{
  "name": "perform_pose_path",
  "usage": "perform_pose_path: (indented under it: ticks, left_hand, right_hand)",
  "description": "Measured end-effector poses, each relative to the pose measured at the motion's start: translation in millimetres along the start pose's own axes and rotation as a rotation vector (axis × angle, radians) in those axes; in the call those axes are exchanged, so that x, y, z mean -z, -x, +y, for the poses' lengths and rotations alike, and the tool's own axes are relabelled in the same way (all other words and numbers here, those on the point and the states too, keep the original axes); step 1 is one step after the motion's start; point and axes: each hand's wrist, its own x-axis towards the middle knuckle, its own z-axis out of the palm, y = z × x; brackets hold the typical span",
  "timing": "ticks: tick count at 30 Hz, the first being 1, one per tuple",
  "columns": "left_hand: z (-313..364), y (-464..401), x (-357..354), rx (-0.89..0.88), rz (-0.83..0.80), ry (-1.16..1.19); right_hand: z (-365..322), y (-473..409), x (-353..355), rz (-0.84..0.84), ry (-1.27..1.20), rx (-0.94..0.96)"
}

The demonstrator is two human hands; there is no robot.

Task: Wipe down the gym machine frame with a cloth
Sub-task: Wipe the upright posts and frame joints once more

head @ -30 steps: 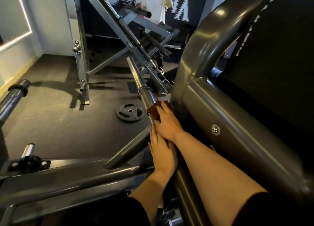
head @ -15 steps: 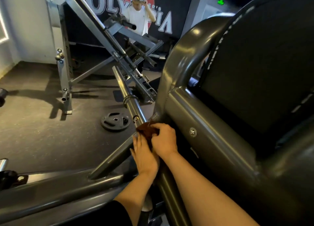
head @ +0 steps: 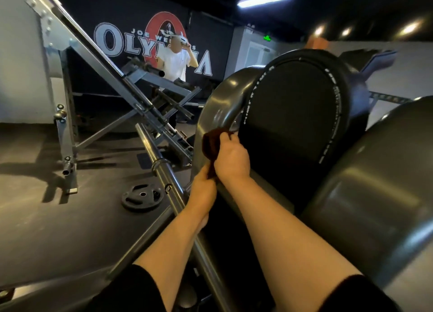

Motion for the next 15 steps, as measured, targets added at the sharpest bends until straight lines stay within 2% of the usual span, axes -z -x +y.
perform_pose_path:
  ticks: [1, 3, 6, 7, 10, 12, 14, 15]
  left_hand:
    - [4, 6, -3, -0.017, 0.01, 0.029]
    - [19, 22, -14, -0.079, 0.128, 0.07]
    - [50, 52, -30, -0.28, 0.314, 0.092]
    - [62, 62, -35, -0.369, 0.309, 0.078]
    - [86, 100, -61, -0.629, 0.143, -0.047]
    - [86, 140, -85, -0.741, 0.081, -0.062]
    - [69, 189, -109, -0.791, 0.006, -0.062]
    - [51, 215, -116, -0.82, -0.043, -0.086]
  right_hand:
    - [2, 5, 10, -0.036, -0.019, 0.027]
    - [0, 21, 37, -0.084, -0.129, 0.034]
    - [-9, 58, 84, 0.055, -0.381, 0.034]
    - [-10, 75, 103, 0.149, -0.457, 0.061]
    - [1, 138, 160, 0.432, -0.634, 0.201]
    - [25, 187, 185, 0.567, -0.613, 0.251]
    - [61, 238, 199, 0.673, -0.538, 0.18]
    - [83, 266, 202, 0.7, -0.541, 0.074]
